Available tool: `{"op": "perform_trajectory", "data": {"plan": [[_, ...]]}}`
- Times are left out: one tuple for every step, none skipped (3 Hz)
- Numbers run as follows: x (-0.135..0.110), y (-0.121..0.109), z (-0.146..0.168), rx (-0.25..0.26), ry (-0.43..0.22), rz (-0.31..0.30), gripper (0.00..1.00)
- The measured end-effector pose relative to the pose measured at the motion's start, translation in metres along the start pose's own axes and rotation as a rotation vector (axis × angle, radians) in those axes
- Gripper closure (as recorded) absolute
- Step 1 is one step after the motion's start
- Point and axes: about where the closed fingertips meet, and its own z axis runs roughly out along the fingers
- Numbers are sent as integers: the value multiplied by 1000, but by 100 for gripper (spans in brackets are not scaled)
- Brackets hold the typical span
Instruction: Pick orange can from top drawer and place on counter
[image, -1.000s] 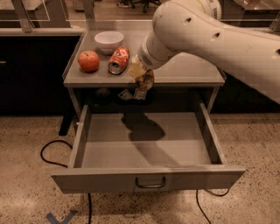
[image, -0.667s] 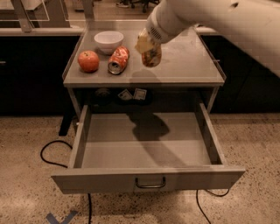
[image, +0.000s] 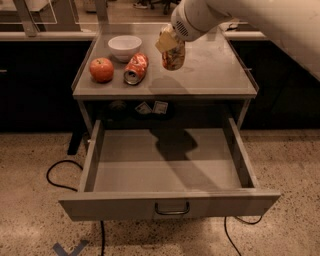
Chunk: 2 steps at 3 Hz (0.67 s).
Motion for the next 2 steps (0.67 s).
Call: {"op": "perform_trajectory", "data": {"plan": [[27, -9, 49, -94, 17, 58, 100], [32, -26, 115, -155, -12, 115, 100]]}}
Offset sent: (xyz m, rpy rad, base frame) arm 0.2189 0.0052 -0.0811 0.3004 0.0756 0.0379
